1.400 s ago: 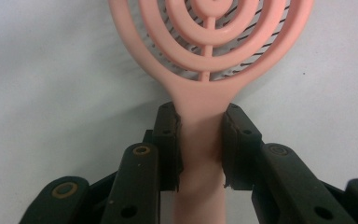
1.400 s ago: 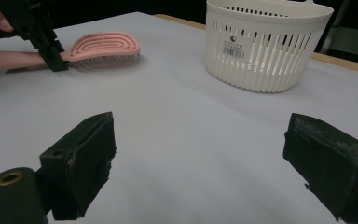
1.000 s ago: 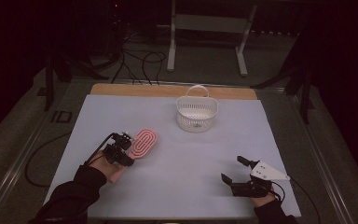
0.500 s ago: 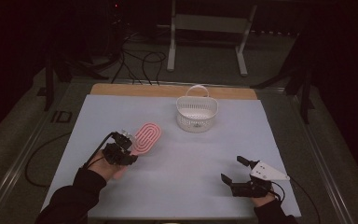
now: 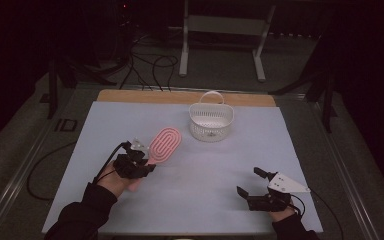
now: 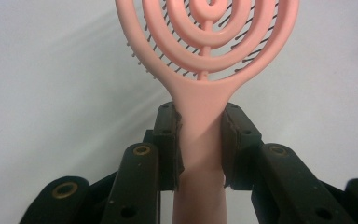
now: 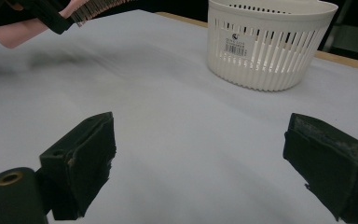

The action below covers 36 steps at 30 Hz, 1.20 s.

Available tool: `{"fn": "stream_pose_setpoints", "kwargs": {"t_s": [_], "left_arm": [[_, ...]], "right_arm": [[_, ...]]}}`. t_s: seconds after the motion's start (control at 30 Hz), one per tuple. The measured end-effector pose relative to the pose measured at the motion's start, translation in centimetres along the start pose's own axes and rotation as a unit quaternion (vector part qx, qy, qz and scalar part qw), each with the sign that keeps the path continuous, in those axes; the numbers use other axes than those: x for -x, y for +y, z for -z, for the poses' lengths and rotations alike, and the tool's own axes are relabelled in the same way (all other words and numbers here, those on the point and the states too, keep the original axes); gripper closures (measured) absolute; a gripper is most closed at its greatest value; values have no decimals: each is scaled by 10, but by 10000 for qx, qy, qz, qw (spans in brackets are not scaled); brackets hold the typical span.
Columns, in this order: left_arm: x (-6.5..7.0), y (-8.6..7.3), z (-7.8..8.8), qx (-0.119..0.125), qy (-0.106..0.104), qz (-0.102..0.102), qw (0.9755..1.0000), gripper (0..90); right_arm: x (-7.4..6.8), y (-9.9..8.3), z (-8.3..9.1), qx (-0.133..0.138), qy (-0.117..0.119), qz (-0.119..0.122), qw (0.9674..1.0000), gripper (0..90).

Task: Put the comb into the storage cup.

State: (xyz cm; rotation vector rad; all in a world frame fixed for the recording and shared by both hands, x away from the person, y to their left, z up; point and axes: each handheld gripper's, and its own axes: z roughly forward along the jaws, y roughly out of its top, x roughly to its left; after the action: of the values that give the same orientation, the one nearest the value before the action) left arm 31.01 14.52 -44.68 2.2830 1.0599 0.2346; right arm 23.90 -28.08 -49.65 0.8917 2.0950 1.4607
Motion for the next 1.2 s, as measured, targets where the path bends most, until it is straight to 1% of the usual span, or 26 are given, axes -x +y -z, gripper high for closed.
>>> {"fn": "stream_pose_setpoints", "kwargs": {"t_s": [0.13, 0.23, 0.37, 0.4, 0.43, 0.47, 0.5, 0.53, 0.57, 0.6, 0.63, 0.67, 0.7, 0.73, 0.77, 0.87, 0.9, 0.93, 0.97, 1.0, 1.03, 1.07, 1.1, 1.13, 1.17, 1.2], "left_arm": [[1, -1, -3, 92, -94, -38, 9999, 714], [4, -3, -7, 238, -246, -225, 9992, 714], [6, -4, -7, 376, -346, -235, 9984, 714], [7, -4, -7, 476, -336, -309, 9978, 714], [9, -4, -7, 605, -430, -372, 9965, 714], [9, -4, -7, 605, -430, -372, 9965, 714], [12, -3, -8, 751, -485, -458, 9949, 714], [12, -3, -8, 751, -485, -458, 9949, 714], [14, -3, -8, 887, -604, -485, 9930, 714], [14, -3, -8, 887, -604, -485, 9930, 714], [16, -2, -9, 981, -651, -515, 9917, 714], [16, -2, -9, 981, -651, -515, 9917, 714], [18, -2, -10, 1068, -691, -561, 9903, 714], [18, -2, -10, 1068, -691, -561, 9903, 714], [19, -2, -11, 1147, -770, -620, 9885, 714], [20, -3, -12, 1233, -766, -647, 9873, 714], [21, -3, -13, 1312, -798, -649, 9860, 714], [21, -3, -13, 1312, -798, -649, 9860, 714], [23, -4, -15, 1390, -815, -671, 9847, 714], [23, -4, -15, 1390, -815, -671, 9847, 714], [25, -5, -15, 1476, -829, -724, 9829, 714], [25, -5, -15, 1476, -829, -724, 9829, 714], [27, -6, -15, 1567, -867, -751, 9810, 714], [27, -6, -15, 1567, -867, -751, 9810, 714], [29, -6, -16, 1634, -915, -765, 9793, 714], [29, -6, -16, 1634, -915, -765, 9793, 714]], "right_arm": [[0, 0, 0, 11, -1, 11, 10000, 90], [0, 0, 0, 18, 1, 18, 10000, 90], [0, 0, -1, -7, -1, 0, 10000, 90], [0, 0, -1, 4, 0, -1, 10000, 90], [0, 0, -1, 16, 10, 5, 10000, 90], [0, 0, -1, 16, 10, 5, 10000, 90], [0, 0, -1, -13, 11, -2, 10000, 90], [0, 0, -1, -13, 11, -2, 10000, 90], [0, 0, -1, 13, 8, 2, 10000, 90], [0, 0, -1, 13, 8, 2, 10000, 90], [0, 0, -1, -15, 8, 6, 10000, 90], [0, 0, -1, -15, 8, 6, 10000, 90], [0, 0, -2, -17, 9, 7, 10000, 90], [0, 0, -2, -17, 9, 7, 10000, 90], [0, 0, -1, 12, 9, -8, 10000, 90], [0, 0, -1, -10, 6, 4, 10000, 90], [1, 0, -1, -6, 18, 1, 10000, 90], [1, 0, -1, -6, 18, 1, 10000, 90], [0, 0, -1, 8, 6, -4, 10000, 90], [0, 0, -1, -4, 11, 8, 10000, 90], [1, 0, -2, -5, 18, 13, 10000, 90], [1, 0, -2, -5, 18, 13, 10000, 90], [0, 0, -1, -9, 14, 7, 10000, 90], [0, 0, -1, -9, 14, 7, 10000, 90], [0, 0, -1, 3, 3, 9, 10000, 90], [0, 0, -1, -2, 3, 4, 10000, 90]]}}
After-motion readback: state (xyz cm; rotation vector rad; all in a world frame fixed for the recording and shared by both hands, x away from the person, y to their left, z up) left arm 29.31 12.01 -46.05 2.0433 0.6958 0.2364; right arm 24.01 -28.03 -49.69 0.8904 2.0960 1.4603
